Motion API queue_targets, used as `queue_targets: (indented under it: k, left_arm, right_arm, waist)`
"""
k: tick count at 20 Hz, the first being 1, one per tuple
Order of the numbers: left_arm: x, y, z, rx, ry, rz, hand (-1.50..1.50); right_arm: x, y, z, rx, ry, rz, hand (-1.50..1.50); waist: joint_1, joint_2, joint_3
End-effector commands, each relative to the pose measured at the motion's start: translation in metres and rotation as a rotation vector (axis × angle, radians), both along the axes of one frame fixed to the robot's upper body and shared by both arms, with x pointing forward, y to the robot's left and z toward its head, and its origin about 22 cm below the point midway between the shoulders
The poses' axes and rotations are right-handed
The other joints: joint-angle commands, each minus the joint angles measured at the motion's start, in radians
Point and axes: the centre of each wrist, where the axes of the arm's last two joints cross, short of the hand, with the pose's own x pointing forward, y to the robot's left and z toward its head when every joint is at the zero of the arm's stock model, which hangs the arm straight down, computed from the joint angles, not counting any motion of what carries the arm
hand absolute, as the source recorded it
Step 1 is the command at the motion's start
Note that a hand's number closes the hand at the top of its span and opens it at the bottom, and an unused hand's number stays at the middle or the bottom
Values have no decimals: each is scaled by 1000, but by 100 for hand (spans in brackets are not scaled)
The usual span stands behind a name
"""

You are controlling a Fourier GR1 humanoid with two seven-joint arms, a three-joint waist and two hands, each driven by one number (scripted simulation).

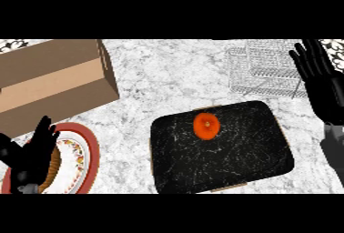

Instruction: Pick the squash from the tray and place it in the tiered basket

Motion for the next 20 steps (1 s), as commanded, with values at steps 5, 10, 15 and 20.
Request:
queue_targets:
  k: [5, 10, 15, 20]
  left_arm:
    - [44, -59, 53, 210, -394, -261, 0]
    - [44, -85, 52, 209, -418, -358, 0]
    - [47, -96, 48, 220, -433, -364, 0]
    - [45, -107, 47, 209, -416, -368, 0]
  right_arm:
    - [16, 9, -10, 382, -66, 88, 150]
    - [2, 29, -76, 651, 205, 130, -150]
    - [-14, -5, -83, 610, 131, 420, -150]
    - [-32, -73, -36, 265, 88, 413, -150]
  waist:
    - [28, 2, -10]
    - [31, 6, -8]
    - [29, -4, -13]
    - [20, -9, -15]
